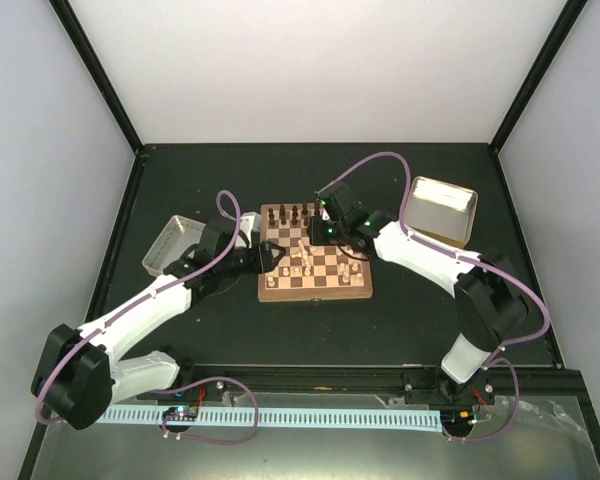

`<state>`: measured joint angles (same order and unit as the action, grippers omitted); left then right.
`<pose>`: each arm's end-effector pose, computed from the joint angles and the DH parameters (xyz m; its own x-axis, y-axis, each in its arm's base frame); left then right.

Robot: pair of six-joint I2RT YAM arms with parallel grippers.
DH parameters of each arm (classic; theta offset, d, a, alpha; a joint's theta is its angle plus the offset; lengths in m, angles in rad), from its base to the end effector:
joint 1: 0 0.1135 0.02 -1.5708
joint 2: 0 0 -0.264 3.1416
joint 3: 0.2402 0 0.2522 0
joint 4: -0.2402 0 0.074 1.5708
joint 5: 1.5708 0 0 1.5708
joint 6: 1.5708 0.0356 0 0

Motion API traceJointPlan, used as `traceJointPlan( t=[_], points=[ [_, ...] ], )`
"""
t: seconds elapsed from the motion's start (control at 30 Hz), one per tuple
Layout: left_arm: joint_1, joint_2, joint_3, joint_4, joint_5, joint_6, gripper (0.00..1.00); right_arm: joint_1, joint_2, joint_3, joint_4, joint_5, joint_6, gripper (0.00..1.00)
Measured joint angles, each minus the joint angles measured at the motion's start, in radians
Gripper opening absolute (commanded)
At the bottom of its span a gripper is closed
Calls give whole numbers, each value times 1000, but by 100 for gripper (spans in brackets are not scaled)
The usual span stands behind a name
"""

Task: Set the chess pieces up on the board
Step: Pick up the chess piece from the chessboard, then place the chess piece on the chessboard.

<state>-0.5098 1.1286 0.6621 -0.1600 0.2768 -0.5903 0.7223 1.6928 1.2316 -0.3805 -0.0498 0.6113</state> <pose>0.2052 -0.1259 0.2321 -0.7940 -0.1695 -0.5838 0.2657 0.7670 -0.5840 0.2773 0.2467 0.2385 -0.8515 0.0138 -0.5242 -0.2399 0.8787 0.4128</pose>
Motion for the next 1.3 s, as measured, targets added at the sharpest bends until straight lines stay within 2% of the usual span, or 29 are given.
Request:
traceJointPlan(
  t=[0.33, 0.7, 0.93, 1.23, 1.3],
  points=[
    [0, 13, -43, 215, 101, -72, 59, 0, -72, -35, 76, -15, 19, 17],
    [1, 107, -81, 484, 194, 107, 60, 0, -136, -48, 80, -47, 41, 17],
    [1, 124, -85, 569, 233, 72, 60, 0, -169, -62, 87, -50, 49, 17],
    [1, 226, -88, 682, 359, -39, 42, 0, -227, -111, 166, -142, 125, 17],
    [1, 249, -86, 692, 383, -60, 41, 0, -228, -116, 178, -166, 136, 18]
  ],
)
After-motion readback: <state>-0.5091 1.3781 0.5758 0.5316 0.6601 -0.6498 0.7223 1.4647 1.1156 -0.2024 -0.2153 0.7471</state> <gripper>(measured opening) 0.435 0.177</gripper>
